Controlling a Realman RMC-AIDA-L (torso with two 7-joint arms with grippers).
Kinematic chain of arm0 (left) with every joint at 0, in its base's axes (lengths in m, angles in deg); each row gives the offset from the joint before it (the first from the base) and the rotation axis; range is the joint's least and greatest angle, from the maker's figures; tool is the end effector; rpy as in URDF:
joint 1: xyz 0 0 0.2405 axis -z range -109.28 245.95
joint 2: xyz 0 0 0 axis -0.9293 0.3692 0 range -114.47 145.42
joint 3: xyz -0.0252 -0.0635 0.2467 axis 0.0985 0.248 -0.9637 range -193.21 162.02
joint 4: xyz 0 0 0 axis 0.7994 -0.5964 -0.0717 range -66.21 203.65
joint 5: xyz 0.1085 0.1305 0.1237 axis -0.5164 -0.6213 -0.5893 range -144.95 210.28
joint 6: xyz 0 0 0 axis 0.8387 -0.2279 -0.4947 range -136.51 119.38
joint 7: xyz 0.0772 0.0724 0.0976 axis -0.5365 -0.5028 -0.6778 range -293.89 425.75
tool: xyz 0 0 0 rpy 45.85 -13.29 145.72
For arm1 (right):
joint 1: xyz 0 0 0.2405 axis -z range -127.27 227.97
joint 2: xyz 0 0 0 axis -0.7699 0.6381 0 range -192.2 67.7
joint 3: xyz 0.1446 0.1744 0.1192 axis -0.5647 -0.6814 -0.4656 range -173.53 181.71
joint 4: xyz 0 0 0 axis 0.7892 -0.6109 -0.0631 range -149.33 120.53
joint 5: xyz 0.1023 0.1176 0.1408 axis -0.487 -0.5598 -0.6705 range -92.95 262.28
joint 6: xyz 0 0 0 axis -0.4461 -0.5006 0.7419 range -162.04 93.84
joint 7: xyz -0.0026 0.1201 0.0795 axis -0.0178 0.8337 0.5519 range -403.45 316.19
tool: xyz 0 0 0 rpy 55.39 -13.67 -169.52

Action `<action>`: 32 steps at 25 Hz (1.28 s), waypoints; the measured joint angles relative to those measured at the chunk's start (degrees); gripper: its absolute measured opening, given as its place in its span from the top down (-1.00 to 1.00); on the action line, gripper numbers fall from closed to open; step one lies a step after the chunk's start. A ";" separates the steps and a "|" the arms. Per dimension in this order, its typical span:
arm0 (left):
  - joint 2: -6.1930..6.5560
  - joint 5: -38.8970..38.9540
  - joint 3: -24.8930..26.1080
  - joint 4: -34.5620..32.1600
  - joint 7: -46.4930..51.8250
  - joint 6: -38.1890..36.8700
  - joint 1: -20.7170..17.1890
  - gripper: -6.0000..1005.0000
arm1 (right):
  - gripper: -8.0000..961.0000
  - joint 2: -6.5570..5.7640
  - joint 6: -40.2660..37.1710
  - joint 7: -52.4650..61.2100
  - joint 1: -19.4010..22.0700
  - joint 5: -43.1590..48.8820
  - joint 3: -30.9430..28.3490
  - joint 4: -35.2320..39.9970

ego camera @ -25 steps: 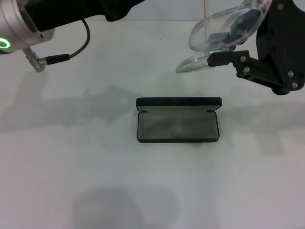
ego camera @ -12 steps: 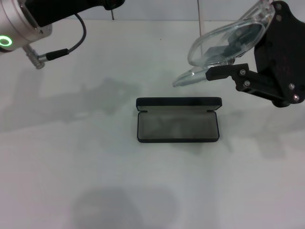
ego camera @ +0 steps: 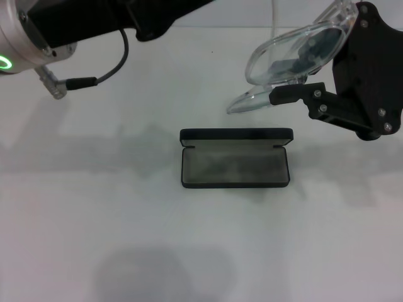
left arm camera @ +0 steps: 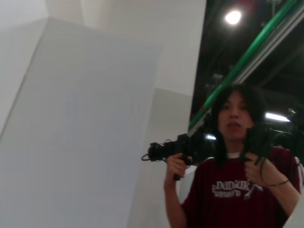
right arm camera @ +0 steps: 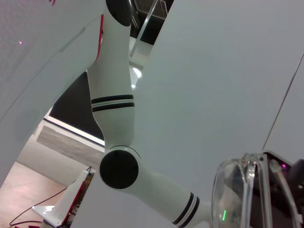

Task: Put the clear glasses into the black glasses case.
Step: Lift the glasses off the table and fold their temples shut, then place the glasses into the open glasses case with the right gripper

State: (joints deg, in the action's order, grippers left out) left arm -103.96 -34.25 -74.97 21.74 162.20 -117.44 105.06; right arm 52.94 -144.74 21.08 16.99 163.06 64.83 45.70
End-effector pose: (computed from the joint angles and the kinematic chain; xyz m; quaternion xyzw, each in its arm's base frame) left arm -0.0996 0.3214 0.0544 0.8350 0.0653 0.5360 0.1061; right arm 0.1130 0.3099 0.0705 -0.8785 -0.2545 0.4035 0.0258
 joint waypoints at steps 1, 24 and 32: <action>0.02 0.21 -0.32 -0.01 0.10 -0.29 0.04 0.77 | 0.64 0.00 0.00 0.00 -0.01 0.00 -0.02 -0.03; 0.09 0.33 -5.10 0.00 0.77 -0.81 0.72 0.77 | 0.63 0.03 0.08 -0.29 0.28 0.00 -0.39 -0.19; 0.51 -1.42 0.06 0.41 -0.56 -0.38 -0.21 0.77 | 0.62 0.00 0.04 -0.29 0.40 0.00 -0.46 -0.69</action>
State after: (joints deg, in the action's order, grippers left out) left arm -103.45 -35.67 -74.91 22.15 161.64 -117.82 104.85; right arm 52.94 -144.70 20.79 17.39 163.06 64.38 45.01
